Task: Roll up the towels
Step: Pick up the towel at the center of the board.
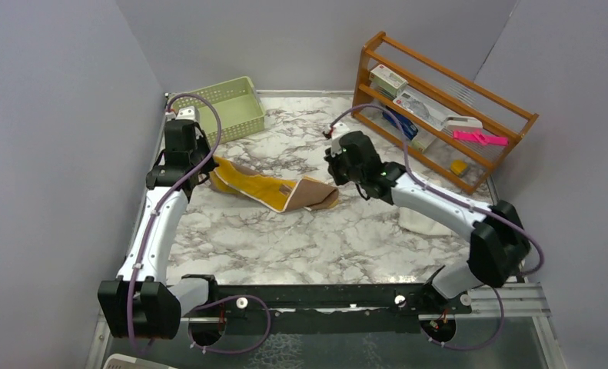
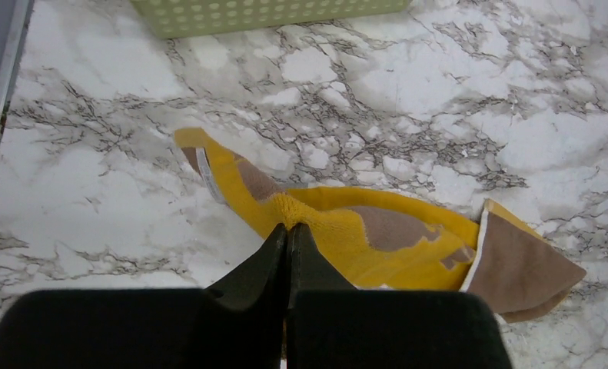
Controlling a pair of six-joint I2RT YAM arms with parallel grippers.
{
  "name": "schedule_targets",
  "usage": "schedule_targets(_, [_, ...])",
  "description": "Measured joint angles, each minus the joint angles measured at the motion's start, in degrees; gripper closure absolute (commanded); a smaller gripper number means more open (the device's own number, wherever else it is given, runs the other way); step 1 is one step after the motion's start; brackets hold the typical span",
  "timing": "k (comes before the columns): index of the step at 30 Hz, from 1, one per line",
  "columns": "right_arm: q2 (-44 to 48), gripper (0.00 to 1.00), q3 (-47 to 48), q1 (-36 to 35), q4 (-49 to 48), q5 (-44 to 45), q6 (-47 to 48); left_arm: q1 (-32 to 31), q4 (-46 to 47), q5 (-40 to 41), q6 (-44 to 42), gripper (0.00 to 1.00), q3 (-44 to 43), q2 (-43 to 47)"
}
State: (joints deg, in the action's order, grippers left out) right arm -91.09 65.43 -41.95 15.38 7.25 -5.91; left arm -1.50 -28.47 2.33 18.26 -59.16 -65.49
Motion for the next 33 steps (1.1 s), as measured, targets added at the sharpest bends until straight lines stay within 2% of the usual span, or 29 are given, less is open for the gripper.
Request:
schedule_targets(2, [5.7, 0.99, -3.1, 0.5, -1.4, 0.0, -0.4, 0.0, -0.8, 0.7, -0.3, 1.0, -1.1, 0.1])
schedule_targets(3, [8.1, 0.93, -4.7, 0.9, -2.1, -0.1, -0.4, 0.0, -1.1, 0.9, -0.5, 1.0, -1.4, 0.2])
schedule_targets(5, [12.1, 0.55, -8.0, 1.3, -3.5, -0.5, -0.4, 0.0, -2.2, 1.5, -0.8, 1.0, -1.6, 0.7])
schedule_targets(6, [13.2, 0.45, -9.3, 1.5, -3.9, -0.8, -0.7, 0.0, -2.8, 1.7, -0.9, 1.0, -1.6, 1.2])
schedule_targets(7, [13.7, 0.36, -10.1, 1.6, -4.3, -1.4, -0.6, 0.0, -3.5, 1.7, -0.9, 1.0, -1.6, 1.5])
schedule_targets(9, [12.5, 0.3, -10.4, 2.0, -4.5, -2.9, 0.0, 0.0, -4.2, 1.7, -0.8, 1.0, -1.6, 2.3])
schedule_targets(17, [-0.4, 0.26, -4.8, 1.5, -4.6, -8.2, 0.3, 0.0, -5.9, 1.4, -0.7, 1.0, -0.5, 3.7])
schedule_targets(25, [-17.5, 0.25, 13.1, 1.2, -1.3, -13.8, 2.8, 0.0, -6.8, 1.4, -1.1, 1.0, 1.1, 3.8])
schedule_targets(33, [-28.6, 0.36, 23.3, 0.4, 4.8, -16.8, 3.8, 0.0, -6.7, 1.4, -2.4, 1.0, 2.8, 3.8])
